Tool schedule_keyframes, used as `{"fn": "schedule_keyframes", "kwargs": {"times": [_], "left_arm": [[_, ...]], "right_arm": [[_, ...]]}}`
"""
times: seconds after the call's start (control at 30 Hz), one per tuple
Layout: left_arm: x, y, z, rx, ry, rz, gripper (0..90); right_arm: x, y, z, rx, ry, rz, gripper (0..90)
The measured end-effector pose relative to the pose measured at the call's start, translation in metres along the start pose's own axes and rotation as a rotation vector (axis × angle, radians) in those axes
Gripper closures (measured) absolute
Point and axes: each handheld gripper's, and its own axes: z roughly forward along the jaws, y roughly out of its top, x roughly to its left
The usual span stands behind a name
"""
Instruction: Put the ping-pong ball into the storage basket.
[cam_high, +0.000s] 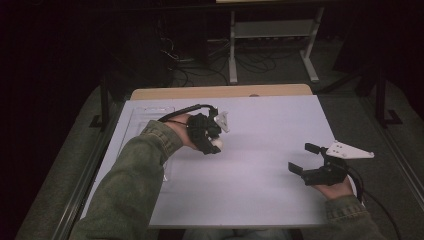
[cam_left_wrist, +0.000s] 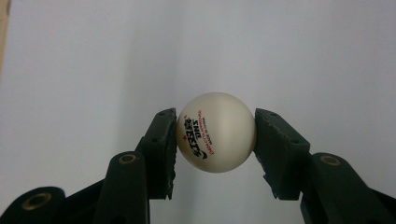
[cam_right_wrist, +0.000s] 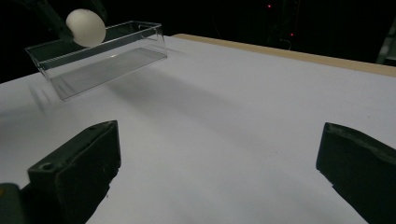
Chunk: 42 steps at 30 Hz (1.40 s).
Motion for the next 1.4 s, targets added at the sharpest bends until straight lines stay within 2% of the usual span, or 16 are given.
{"fn": "schedule_keyframes", "kwargs": {"times": [0.27,0.4,0.57,0.67,0.9,1.0,1.4], "left_arm": [[0.001,0.002,-0.02,0.0,0.02,0.005,50.7],[0.002,0.003,-0.031,-0.017,0.042,-0.008,50.7],[0.001,0.007,-0.042,0.004,0.053,0.009,50.7],[0.003,0.014,-0.06,0.012,0.084,0.013,50.7],[0.002,0.02,-0.085,0.003,0.104,0.011,50.6],[0.001,0.018,-0.089,0.006,0.108,0.008,50.7],[-0.002,0.008,-0.087,0.019,0.106,0.007,50.7]], "right_arm": [[-0.002,0.001,0.004,-0.001,0.008,0.006,0.0],[-0.002,0.001,0.006,-0.003,0.017,0.005,0.0],[-0.002,0.002,0.009,0.0,0.027,-0.001,0.0],[0.0,0.002,0.013,0.01,0.041,-0.012,0.0],[0.0,0.004,0.018,0.009,0.056,-0.016,0.0],[0.0,0.004,0.019,0.008,0.056,-0.014,0.0],[0.001,0.003,0.013,0.01,0.037,-0.01,0.0]]}}
